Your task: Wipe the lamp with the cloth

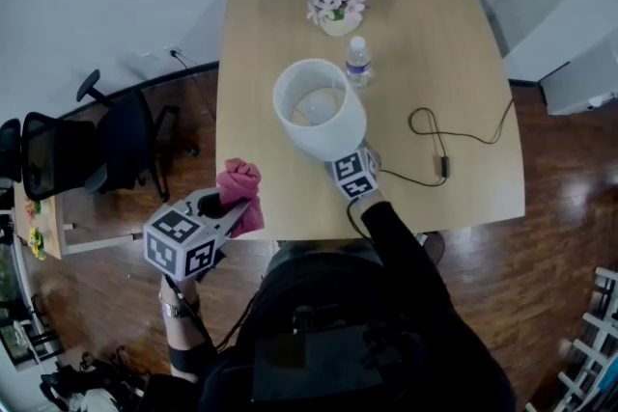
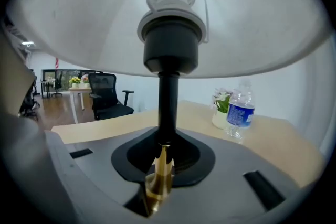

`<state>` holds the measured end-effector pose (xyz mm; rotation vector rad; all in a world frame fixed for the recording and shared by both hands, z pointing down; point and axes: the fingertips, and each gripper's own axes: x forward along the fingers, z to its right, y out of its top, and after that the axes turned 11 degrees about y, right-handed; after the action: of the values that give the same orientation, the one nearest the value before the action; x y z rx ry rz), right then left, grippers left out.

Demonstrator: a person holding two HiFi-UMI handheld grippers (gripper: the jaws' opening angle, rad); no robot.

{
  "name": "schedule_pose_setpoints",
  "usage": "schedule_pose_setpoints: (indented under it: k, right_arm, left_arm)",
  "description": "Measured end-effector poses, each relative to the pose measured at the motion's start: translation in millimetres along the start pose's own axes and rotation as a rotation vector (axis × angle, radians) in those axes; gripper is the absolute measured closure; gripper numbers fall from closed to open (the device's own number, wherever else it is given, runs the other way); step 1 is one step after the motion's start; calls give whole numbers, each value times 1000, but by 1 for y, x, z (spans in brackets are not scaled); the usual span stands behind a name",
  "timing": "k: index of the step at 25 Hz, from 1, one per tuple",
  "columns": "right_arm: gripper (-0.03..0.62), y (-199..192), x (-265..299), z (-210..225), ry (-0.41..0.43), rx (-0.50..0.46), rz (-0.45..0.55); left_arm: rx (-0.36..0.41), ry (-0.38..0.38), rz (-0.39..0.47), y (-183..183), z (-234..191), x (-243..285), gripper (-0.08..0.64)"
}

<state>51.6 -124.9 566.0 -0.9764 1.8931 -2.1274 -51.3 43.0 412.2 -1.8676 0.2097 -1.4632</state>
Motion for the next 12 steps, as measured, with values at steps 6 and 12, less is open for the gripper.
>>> schedule_pose_setpoints:
  k: [6,12]
  right_arm:
    - [517,-12,-10,4,-7,39,-30]
    - [388,-41,-33,0,41,118,-146]
  left_arm:
    - [-42,-79,-63,-30,51,45,463]
    - [-81,-106,-101,-51,74,64,463]
